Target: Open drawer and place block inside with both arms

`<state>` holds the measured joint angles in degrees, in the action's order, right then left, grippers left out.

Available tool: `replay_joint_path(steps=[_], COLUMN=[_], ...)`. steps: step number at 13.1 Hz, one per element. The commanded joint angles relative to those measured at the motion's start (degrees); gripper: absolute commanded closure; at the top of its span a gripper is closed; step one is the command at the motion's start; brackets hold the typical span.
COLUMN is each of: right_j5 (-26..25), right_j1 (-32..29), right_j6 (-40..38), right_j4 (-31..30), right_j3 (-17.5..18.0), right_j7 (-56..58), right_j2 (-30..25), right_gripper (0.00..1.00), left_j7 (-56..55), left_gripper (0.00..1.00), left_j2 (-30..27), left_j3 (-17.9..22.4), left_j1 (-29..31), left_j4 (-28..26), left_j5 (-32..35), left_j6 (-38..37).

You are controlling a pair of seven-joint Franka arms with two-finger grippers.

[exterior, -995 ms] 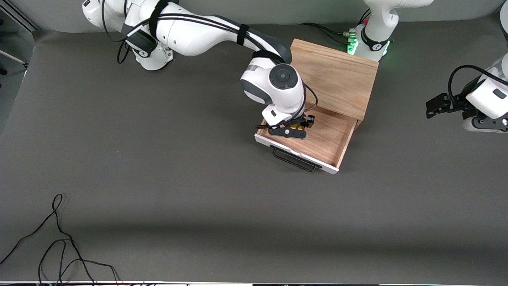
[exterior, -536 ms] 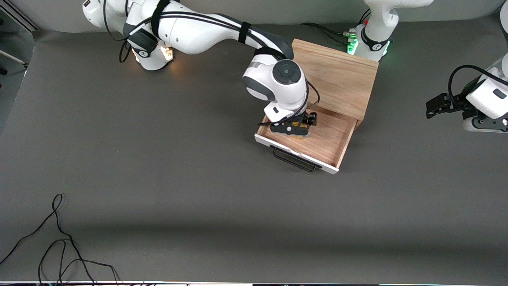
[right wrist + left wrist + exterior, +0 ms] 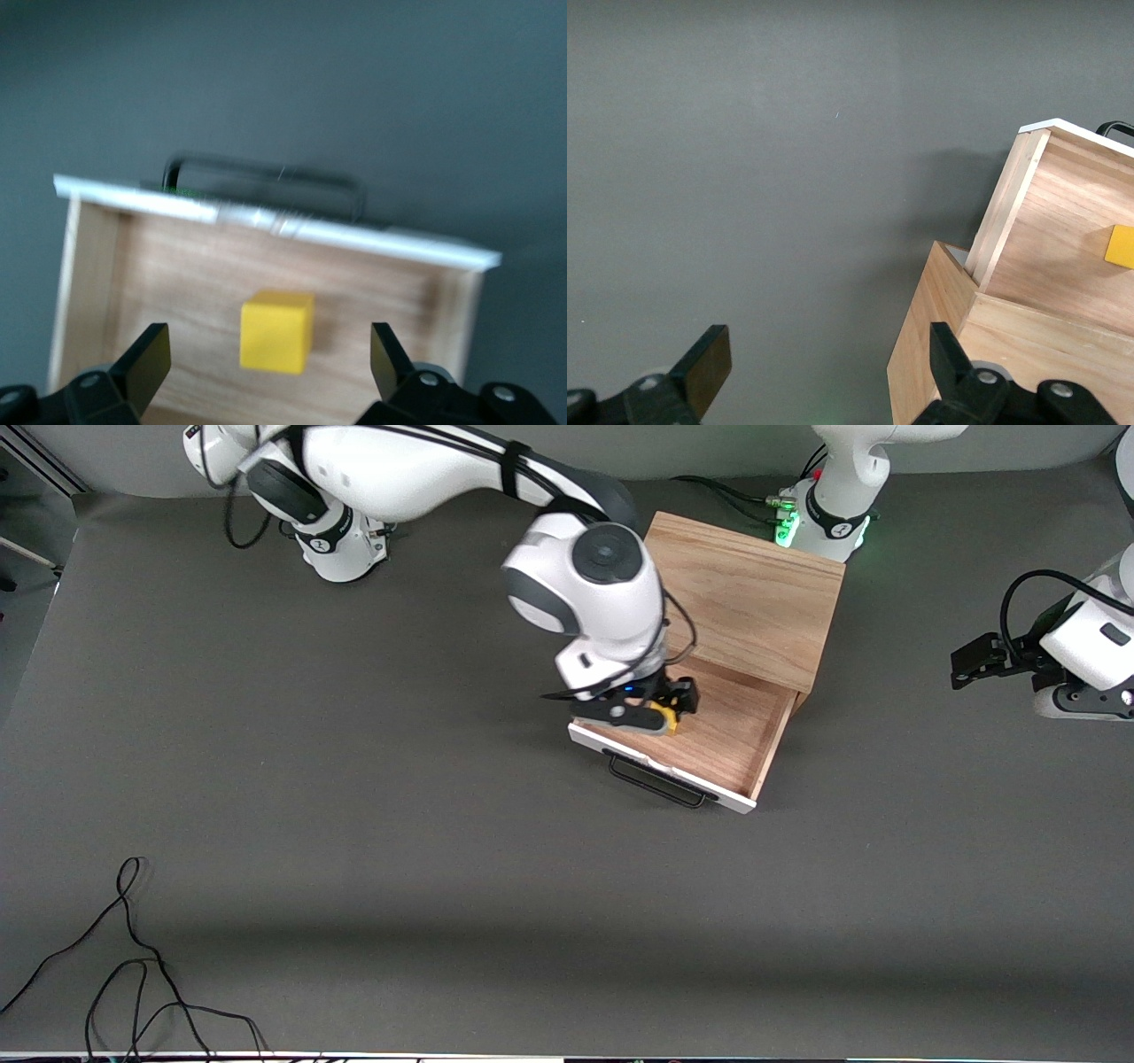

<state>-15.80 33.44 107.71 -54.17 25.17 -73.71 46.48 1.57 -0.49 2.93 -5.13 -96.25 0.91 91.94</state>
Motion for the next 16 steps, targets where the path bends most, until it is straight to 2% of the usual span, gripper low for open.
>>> replay_joint_path(steps=[1,5,7,8,9,12,13,16], right_j5=[2.69,9.55,10.79,10.79,11.31,19.91,20.19,20.11], right_j1=[-7.57,-23.38,-30.16,-32.54,-33.17,-32.48,-32.3,-32.39], right_j6=[-2.76,-4.52,-4.79,-5.31,-5.75,-6.02,-6.02,-6.98], right_j4=[-4.62,-17.61,-21.49,-23.16,-24.39,-29.31,-31.33,-35.12], right_j3=[0.23,0.06,-0.03,-1.25,-4.4,-19.58,-23.02,-27.0], right_j7=[2.66,20.13,29.19,34.11,38.94,56.33,61.0,64.12], right_j2=[-6.38,-18.67,-23.34,-25.36,-27.12,-33.54,-35.3,-38.91], right_gripper=[0.0,0.0,0.0,0.0,0.0,0.0,0.0,0.0], left_j7=[1.07,1.07,1.07,1.07,1.07,0.98,0.98,0.98], left_gripper=[0.0,0.0,0.0,0.0,0.0,0.0,0.0,0.0], left_j2=[-0.3,-0.3,-0.3,-0.3,-0.3,-0.3,-0.3,-0.3], left_j3=[-0.03,-0.03,-0.12,-0.12,-0.12,-0.12,-0.12,-0.12], left_j1=[0.04,0.04,0.04,0.04,0.04,0.04,0.04,0.04], left_j4=[0.19,0.19,0.19,0.19,0.19,0.19,0.19,0.19], left_j5=[0.49,0.49,0.49,0.49,0.49,0.49,0.49,0.49], left_j6=[0.08,-0.01,-0.01,-0.01,-0.09,-0.09,-0.09,-0.18])
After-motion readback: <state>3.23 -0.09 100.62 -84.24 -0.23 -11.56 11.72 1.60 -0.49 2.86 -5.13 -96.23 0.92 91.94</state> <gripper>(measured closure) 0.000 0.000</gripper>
